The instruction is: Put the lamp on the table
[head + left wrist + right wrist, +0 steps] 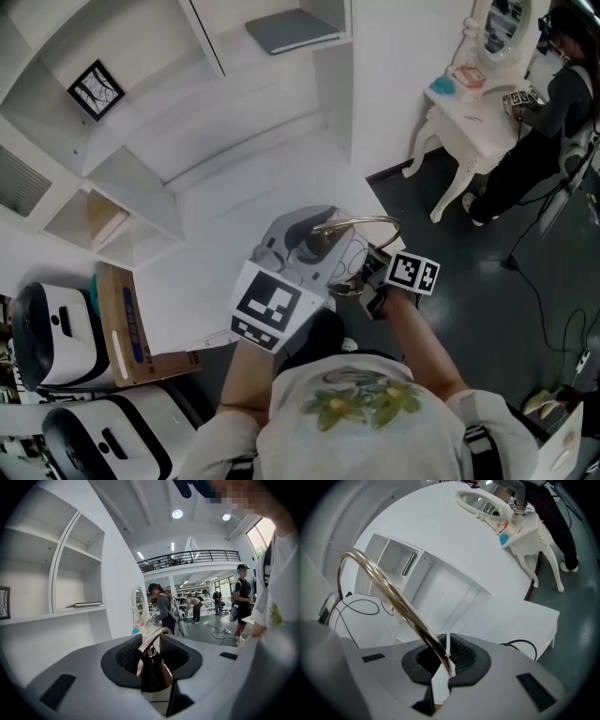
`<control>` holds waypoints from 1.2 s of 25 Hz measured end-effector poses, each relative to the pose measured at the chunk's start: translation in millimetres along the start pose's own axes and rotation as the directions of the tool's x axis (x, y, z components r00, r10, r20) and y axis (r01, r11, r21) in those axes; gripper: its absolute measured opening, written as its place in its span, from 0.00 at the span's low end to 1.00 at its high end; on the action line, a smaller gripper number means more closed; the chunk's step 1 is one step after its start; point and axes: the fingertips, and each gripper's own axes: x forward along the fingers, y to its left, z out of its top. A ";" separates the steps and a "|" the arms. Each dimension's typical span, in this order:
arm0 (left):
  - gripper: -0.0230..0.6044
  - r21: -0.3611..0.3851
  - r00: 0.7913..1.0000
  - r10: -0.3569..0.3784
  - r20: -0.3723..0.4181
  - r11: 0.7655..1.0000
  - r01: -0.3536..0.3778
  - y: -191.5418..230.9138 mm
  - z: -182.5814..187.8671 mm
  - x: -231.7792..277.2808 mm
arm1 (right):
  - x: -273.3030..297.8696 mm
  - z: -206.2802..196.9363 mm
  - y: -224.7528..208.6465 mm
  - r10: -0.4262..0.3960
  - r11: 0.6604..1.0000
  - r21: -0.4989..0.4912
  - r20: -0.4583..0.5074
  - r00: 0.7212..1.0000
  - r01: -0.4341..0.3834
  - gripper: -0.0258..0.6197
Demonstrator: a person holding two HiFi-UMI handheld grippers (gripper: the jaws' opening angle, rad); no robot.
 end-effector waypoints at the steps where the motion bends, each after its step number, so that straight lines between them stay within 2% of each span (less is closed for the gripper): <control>1: 0.25 0.000 1.000 0.000 0.001 1.000 0.000 4.7 0.3 3.0 | 4.1 3.6 -0.5 0.000 1.000 0.000 0.000 1.000 0.000 0.11; 15: 0.25 0.018 1.000 -0.013 0.009 1.000 0.013 64.1 13.7 42.4 | 56.9 59.7 -1.8 0.007 1.000 -0.003 0.021 1.000 -0.006 0.11; 30: 0.25 0.025 0.999 -0.033 0.005 0.999 0.033 114.5 10.5 59.5 | 105.6 82.7 -0.7 0.000 1.000 0.007 0.031 1.000 0.000 0.11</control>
